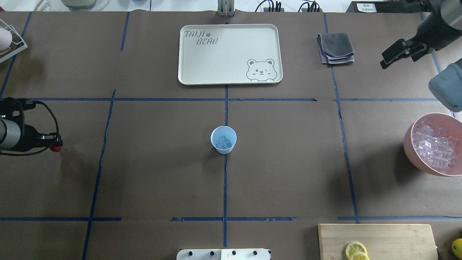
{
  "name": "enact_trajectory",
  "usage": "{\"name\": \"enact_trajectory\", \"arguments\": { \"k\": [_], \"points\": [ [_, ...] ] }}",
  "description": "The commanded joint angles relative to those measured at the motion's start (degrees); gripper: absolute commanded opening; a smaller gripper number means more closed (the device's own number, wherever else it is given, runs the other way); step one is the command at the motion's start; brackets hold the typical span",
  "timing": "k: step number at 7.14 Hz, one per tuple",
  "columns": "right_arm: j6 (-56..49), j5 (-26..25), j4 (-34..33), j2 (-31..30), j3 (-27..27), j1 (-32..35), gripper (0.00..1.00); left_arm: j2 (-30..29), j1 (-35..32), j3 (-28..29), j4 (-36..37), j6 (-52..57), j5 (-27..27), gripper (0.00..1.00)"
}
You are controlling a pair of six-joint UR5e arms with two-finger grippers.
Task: Mash ice and strawberries in cup
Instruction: 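Lower the left gripper onto the red strawberry and grasp it, then carry the strawberry with the left gripper over the blue cup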
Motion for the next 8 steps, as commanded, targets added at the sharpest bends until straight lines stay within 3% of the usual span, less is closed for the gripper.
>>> {"name": "enact_trajectory", "arguments": {
  "k": [1, 2, 3, 5, 6, 8],
  "points": [
    [-0.39, 0.10, -0.07, -0.06, 0.06, 0.35, 0.99, -0.64, -3.54, -1.94, 1.75, 0.02, -4.60, 0.00],
    [-0.65, 0.18, -0.07, -0.58, 0.06, 1.14, 0.99, -1.69, -4.87, -4.11, 5.33, 0.02, -5.66, 0.00],
    [-1.44, 0.36, 0.02, -1.72, 0.15, 2.88, 0.99, -6.57, -4.89, -6.57, 13.11, -0.07, -5.67, 0.00],
    [-10.54, 0.19, -0.07, -6.63, 0.06, 7.80, 0.99, -20.35, -4.62, -8.35, 28.68, -1.21, -5.32, 0.00],
    [-13.72, 0.62, -0.07, -9.43, 0.06, 10.26, 0.99, -28.34, -2.97, -7.83, 34.49, -7.74, -5.32, 0.00],
    [-16.64, 3.68, -0.07, -13.66, -0.20, 14.22, 0.99, -37.61, 5.18, -7.21, 37.63, -18.82, -4.01, 0.00]
  ]
}}
